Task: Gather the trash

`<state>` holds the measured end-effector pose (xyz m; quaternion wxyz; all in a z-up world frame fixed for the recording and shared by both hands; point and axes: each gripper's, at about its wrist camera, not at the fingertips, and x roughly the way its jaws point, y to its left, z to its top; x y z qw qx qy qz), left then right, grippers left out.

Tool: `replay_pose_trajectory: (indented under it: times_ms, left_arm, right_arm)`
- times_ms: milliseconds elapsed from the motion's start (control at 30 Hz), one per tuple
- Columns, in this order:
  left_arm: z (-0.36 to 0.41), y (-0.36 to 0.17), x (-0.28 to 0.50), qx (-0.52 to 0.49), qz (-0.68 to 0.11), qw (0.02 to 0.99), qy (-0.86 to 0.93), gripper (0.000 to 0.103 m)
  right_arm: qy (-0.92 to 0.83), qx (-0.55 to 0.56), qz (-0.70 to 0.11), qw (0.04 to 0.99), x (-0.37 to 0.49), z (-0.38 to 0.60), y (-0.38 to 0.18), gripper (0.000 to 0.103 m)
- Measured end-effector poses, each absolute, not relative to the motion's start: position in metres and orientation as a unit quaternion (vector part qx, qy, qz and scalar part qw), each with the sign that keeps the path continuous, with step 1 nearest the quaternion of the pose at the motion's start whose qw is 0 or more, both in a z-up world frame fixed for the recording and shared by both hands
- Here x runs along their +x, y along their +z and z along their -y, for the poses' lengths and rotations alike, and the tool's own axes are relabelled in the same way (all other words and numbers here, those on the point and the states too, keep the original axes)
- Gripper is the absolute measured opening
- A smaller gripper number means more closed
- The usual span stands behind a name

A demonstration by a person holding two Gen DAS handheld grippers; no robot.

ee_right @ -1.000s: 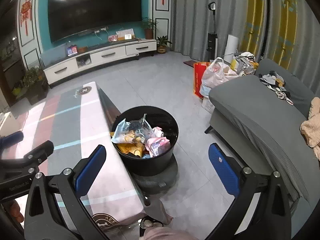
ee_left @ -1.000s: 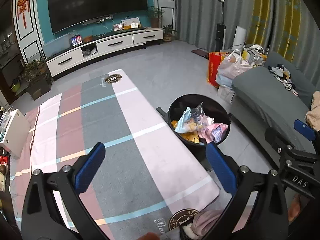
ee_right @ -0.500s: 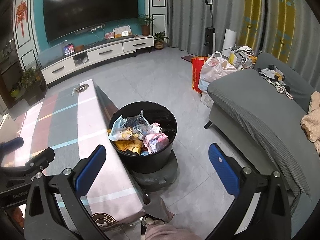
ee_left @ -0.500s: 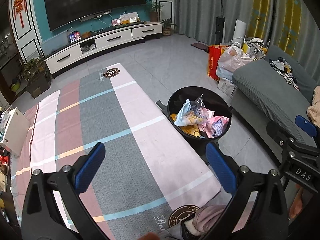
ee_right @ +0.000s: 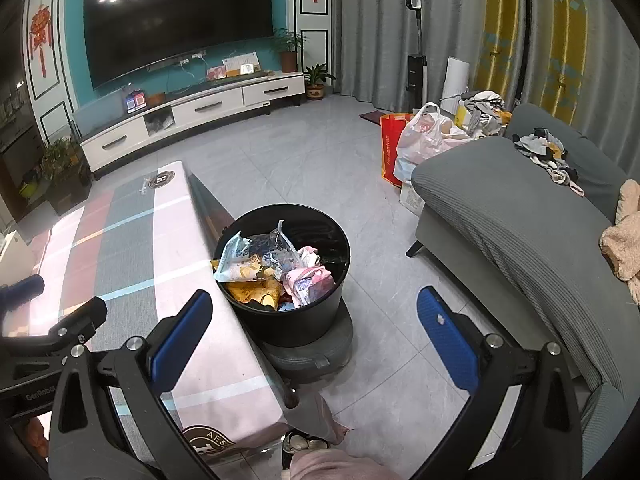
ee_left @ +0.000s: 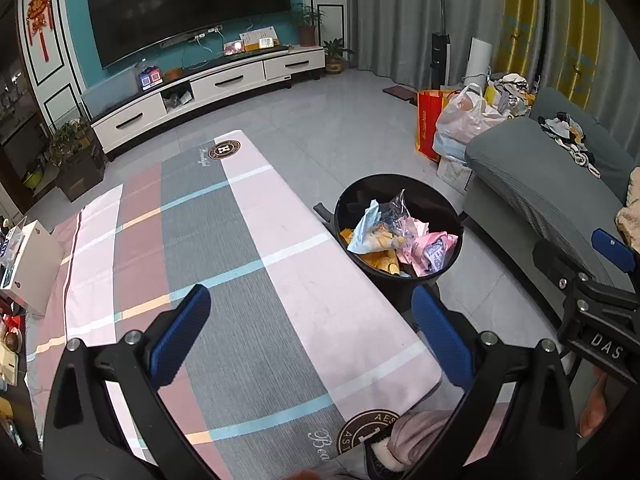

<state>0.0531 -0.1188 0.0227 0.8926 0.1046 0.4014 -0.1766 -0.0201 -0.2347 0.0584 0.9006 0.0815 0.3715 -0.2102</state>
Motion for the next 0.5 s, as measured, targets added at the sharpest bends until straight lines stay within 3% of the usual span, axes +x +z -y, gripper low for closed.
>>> replay_pose_trajectory:
  times_ms: [500]
  left_arm:
    - [0.1161,0.0246,0.0572,0.098,-0.408,0.892,-0.169,0.1]
  right_arm:
    - [-0.209,0.083,-0.371,0.901,-0.0225,0.2346,0.0586,0.1]
